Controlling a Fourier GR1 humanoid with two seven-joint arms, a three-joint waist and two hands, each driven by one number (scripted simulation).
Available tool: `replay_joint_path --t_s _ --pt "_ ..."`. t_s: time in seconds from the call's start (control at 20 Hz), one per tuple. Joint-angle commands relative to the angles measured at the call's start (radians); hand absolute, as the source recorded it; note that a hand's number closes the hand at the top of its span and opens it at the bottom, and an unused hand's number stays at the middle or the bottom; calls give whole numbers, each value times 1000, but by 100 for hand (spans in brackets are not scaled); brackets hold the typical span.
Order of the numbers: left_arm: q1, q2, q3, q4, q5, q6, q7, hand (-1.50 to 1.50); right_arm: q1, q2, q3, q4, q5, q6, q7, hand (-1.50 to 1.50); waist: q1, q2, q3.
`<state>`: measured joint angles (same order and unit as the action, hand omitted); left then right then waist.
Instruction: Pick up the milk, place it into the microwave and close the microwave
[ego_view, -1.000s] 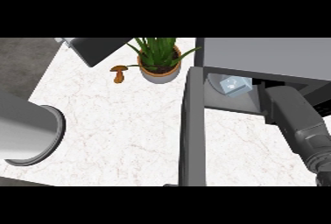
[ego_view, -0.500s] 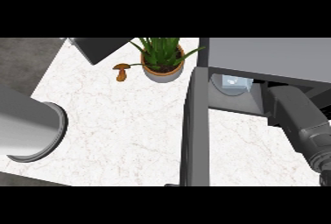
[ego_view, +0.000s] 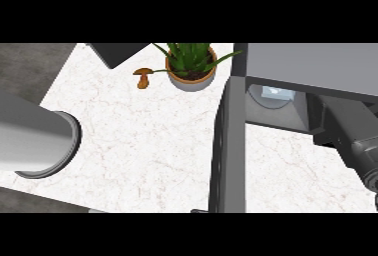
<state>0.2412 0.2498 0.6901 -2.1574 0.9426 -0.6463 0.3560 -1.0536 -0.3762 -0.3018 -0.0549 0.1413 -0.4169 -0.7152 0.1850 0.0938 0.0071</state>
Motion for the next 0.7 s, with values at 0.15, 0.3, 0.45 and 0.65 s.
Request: replay_joint_path --t_s 0.15,0.3,0.45,0.65 --pt "-29 9 2 3 -18 -2 -10 -150 3 -104 86 31 91 -154 58 150 15 18 -8" --pt "-19 2 -10 21 -33 -16 -3 -150 -46 -3 -13 -33 -19 90 -19 -150 16 3 5" --pt "-38 6 -32 13 -53 -18 4 -150 -74 27 24 -6 12 157 36 -150 26 1 2" --pt "-60 10 -36 40 -71 -22 -1 -150 -115 52 88 14 74 87 110 -150 35 -8 -5"
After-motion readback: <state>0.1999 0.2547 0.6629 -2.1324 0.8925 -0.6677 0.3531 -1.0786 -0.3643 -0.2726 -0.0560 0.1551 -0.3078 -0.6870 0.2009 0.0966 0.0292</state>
